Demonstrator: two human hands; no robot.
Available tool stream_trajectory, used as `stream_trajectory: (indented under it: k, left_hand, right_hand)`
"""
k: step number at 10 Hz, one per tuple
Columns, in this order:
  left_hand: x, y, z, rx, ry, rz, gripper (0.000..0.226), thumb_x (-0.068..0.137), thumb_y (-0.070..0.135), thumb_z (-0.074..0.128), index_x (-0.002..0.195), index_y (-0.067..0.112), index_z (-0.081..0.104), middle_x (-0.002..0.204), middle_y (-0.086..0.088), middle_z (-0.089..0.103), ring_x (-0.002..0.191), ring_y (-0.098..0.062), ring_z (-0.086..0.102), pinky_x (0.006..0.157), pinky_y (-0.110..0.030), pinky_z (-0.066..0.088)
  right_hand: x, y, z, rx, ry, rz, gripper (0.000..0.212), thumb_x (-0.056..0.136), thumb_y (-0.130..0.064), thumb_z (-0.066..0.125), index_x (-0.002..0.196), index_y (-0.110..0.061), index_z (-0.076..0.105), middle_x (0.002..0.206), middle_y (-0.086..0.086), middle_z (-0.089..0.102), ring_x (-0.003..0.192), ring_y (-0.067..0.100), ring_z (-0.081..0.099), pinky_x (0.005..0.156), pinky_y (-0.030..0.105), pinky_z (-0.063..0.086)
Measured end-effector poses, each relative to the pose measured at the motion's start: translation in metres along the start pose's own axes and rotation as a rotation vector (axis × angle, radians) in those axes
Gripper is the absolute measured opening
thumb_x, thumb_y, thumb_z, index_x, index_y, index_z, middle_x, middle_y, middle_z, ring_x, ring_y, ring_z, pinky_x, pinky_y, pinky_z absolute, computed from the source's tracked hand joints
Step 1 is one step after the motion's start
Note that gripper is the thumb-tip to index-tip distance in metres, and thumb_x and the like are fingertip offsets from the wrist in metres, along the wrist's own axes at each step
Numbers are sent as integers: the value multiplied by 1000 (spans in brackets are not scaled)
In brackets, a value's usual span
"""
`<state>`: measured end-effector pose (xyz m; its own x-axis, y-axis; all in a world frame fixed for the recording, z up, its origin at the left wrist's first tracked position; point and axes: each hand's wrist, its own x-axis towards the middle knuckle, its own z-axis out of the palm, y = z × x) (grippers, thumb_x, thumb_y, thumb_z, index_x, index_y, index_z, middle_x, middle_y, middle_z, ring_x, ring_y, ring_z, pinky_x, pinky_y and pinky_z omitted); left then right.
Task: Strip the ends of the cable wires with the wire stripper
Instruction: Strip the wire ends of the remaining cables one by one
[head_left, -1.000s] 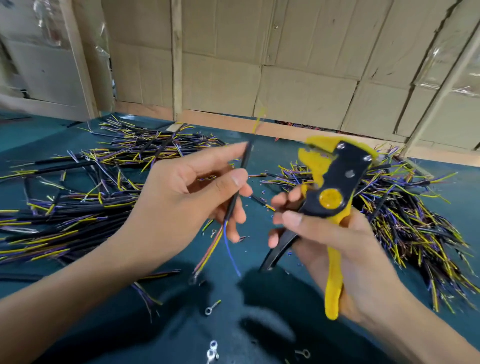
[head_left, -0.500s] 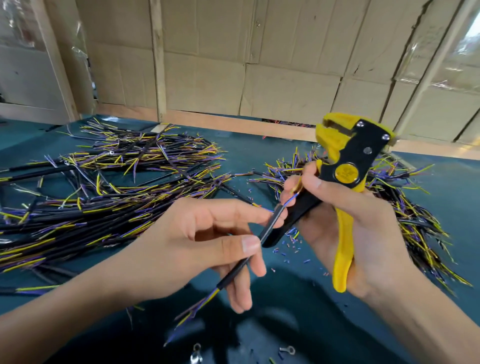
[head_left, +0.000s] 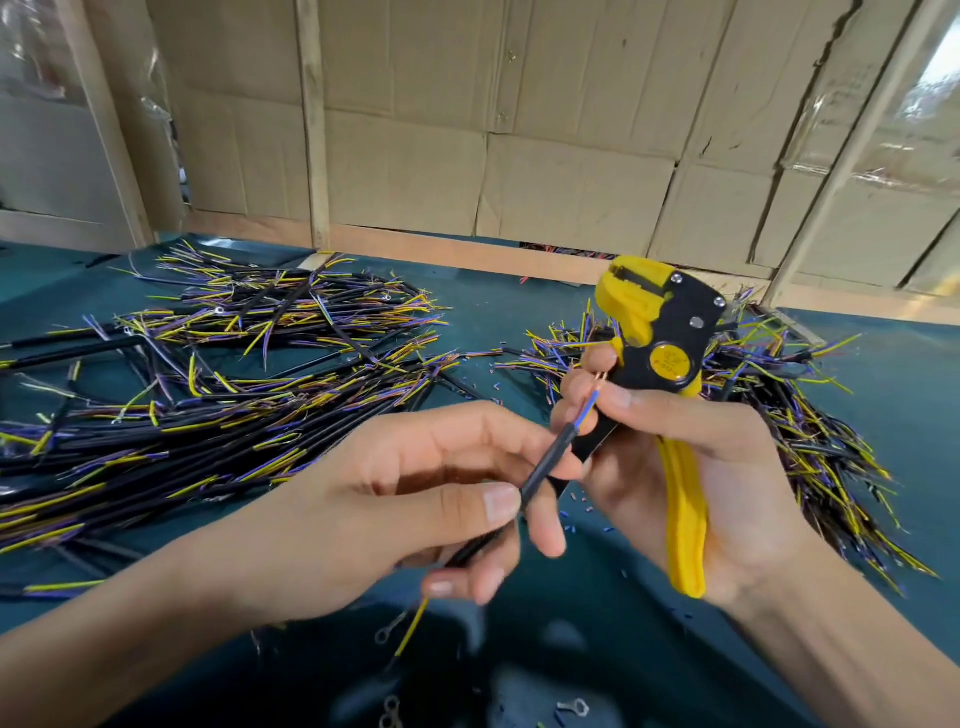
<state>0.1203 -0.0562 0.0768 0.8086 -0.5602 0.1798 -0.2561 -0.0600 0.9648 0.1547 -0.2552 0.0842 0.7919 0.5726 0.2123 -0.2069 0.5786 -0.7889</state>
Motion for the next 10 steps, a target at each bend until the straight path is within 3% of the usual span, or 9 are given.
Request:
stream_trajectory:
  k: [1,2,4,5,6,7,8,9,10]
  left_hand:
    - [-13,-12,2,-51,198,101,42,84,33,70,118,9,68,86,-9,71,63,-11,65,55,-22,48]
    - [-18,-33,0,-24,275,112,53,83,52,72,118,13,68,92,-10,72,67,-14,62,62,-21,47]
    - [-9,-20,13,112,257,271,22,100,36,51,111,19,60,87,-5,72,65,-5,53,65,-15,43]
    - [-9,-15,16,122,259,300,20,100,33,48,119,28,55,84,-4,72,60,-5,49,67,-30,51]
    - [-8,-10,15,95,211,289,31,101,34,49,130,31,56,86,-5,73,63,-5,50,75,-43,52]
    - [-10,-10,9,9,109,249,37,100,43,52,133,30,59,89,-4,73,67,-5,50,69,-49,43]
    - [-9,-11,6,-88,114,239,38,96,46,57,127,26,64,91,-8,74,68,-10,46,61,-29,36]
    - [-10,-8,5,96,257,266,29,95,40,55,121,29,66,91,-5,76,65,-7,47,61,-17,38]
    - [-12,-4,8,323,356,280,28,96,36,50,119,28,64,93,7,76,66,-2,51,61,-20,44]
  right_hand:
    - [3,-1,2,-59,-20,83,44,74,1,74,107,-10,48,78,14,52,62,34,59,59,42,53]
    - [2,2,2,-87,-53,189,43,72,-3,79,103,-8,51,77,18,53,71,39,58,69,38,55]
    - [2,7,5,-75,36,229,33,70,0,71,100,-5,58,73,15,60,62,26,60,68,31,56]
    - [4,8,5,-101,76,215,44,73,0,69,114,-4,55,75,15,55,70,28,50,75,37,52]
    - [2,9,4,-137,39,231,37,76,-2,67,111,6,59,68,13,57,82,33,43,84,42,48]
    - [-1,9,3,-152,5,250,37,74,-7,71,103,10,59,72,15,55,85,35,39,83,39,49]
    - [2,12,6,-183,99,176,44,67,-8,78,101,12,59,80,20,51,77,33,47,71,35,52]
    - [3,14,9,-192,248,-81,29,63,-1,81,86,-2,63,75,17,57,63,26,53,58,33,53]
    - [1,10,9,-222,228,-265,24,72,6,72,89,-7,60,83,17,68,66,27,57,64,35,53]
